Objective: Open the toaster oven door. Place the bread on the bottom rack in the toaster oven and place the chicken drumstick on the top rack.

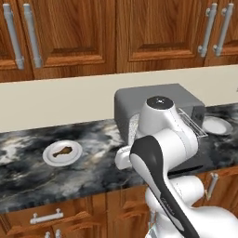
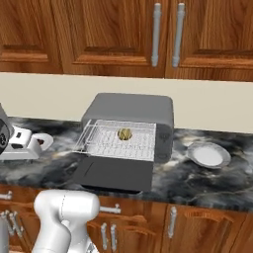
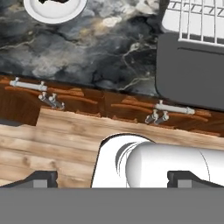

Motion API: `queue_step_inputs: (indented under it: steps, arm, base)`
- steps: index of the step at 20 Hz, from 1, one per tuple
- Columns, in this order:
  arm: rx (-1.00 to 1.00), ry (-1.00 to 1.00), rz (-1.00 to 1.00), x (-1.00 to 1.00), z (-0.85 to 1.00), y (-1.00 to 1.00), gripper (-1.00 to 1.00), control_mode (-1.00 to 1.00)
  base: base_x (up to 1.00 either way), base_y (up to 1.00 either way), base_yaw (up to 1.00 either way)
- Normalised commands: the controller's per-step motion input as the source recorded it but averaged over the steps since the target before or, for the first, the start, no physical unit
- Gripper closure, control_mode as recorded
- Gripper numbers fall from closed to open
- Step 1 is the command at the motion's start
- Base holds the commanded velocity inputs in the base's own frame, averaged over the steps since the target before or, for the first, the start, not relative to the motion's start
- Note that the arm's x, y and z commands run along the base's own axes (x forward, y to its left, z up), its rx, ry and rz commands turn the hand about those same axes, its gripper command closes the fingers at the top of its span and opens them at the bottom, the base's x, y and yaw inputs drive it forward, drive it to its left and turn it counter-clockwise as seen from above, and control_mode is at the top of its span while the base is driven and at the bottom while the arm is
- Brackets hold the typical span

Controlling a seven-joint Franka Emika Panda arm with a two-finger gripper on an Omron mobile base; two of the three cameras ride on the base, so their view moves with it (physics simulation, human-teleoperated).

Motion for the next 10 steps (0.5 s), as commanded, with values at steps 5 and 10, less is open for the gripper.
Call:
queue_step_inputs:
  steps: [5, 10]
  arm:
    - [0.00, 0.00, 0.00, 0.00, 0.00, 0.00, -1.00, 1.00]
    - [0.00, 0.00, 0.00, 0.00, 0.00, 0.00, -1.00, 1.00]
  base:
    - [0.15, 0.69, -0.04]
    - [0.27, 0.47, 0.00]
